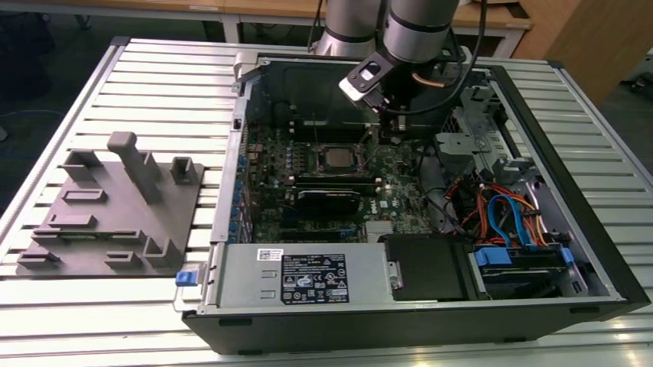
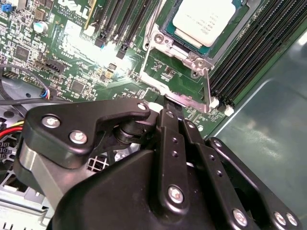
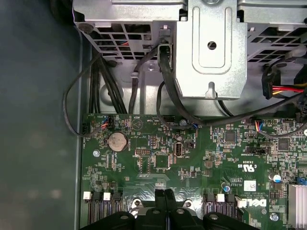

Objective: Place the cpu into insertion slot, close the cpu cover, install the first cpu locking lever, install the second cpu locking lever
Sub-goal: 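Close the cpu cover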

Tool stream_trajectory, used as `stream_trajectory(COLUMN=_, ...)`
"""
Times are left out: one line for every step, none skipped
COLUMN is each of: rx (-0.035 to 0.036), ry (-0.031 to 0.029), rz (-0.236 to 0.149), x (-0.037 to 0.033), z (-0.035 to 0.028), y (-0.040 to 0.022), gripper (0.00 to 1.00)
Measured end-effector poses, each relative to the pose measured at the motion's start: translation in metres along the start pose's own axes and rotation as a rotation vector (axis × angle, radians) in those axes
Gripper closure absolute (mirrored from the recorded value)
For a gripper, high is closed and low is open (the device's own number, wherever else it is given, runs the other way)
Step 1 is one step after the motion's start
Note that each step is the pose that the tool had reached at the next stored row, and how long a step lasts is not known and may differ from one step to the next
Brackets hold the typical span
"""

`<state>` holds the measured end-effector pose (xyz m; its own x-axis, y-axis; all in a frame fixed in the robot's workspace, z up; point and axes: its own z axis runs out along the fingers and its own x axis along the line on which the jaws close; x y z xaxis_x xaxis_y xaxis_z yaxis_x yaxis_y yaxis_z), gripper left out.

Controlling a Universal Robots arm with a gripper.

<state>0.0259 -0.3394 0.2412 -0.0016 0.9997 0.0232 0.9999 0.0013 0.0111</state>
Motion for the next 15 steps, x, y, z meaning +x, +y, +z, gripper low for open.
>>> stream_trajectory(rx=0.0000, ry=0.0000, rz=0.000, x=0.0000, z=0.0000, y=-0.0002, gripper=0.89)
stream_trajectory(rx=0.0000, ry=0.0000, rz=0.000, x=0.0000, z=0.0000, y=-0.0004, gripper=0.89)
stream_trajectory(rx=0.0000, ry=0.0000, rz=0.000, x=0.0000, z=0.0000, y=-0.0006, gripper=0.89)
stream_trajectory(rx=0.0000, ry=0.0000, rz=0.000, x=0.0000, z=0.0000, y=-0.0008, gripper=0.89)
stream_trajectory(rx=0.0000, ry=0.0000, rz=0.000, x=0.0000, z=0.0000, y=-0.0011, gripper=0.89)
stream_trajectory(rx=0.0000, ry=0.0000, rz=0.000, x=0.0000, z=0.0000, y=-0.0013, gripper=0.89)
stream_trajectory(rx=0.0000, ry=0.0001, rz=0.000, x=0.0000, z=0.0000, y=-0.0015, gripper=0.89)
stream_trajectory(rx=0.0000, ry=0.0000, rz=0.000, x=0.0000, z=0.0000, y=-0.0017, gripper=0.89)
stream_trajectory(rx=0.0000, ry=0.0000, rz=0.000, x=0.0000, z=0.0000, y=-0.0019, gripper=0.89)
stream_trajectory(rx=0.0000, ry=0.0000, rz=0.000, x=0.0000, z=0.0000, y=-0.0021, gripper=0.89)
stream_trajectory(rx=0.0000, ry=0.0000, rz=0.000, x=0.0000, z=0.0000, y=-0.0023, gripper=0.89)
stream_trajectory(rx=0.0000, ry=0.0000, rz=0.000, x=0.0000, z=0.0000, y=-0.0025, gripper=0.89)
stream_trajectory(rx=0.0000, ry=0.0000, rz=0.000, x=0.0000, z=0.0000, y=-0.0027, gripper=0.89)
stream_trajectory(rx=0.0000, ry=0.0000, rz=0.000, x=0.0000, z=0.0000, y=-0.0028, gripper=0.89)
stream_trajectory(rx=0.0000, ry=0.0000, rz=0.000, x=0.0000, z=0.0000, y=-0.0030, gripper=0.89)
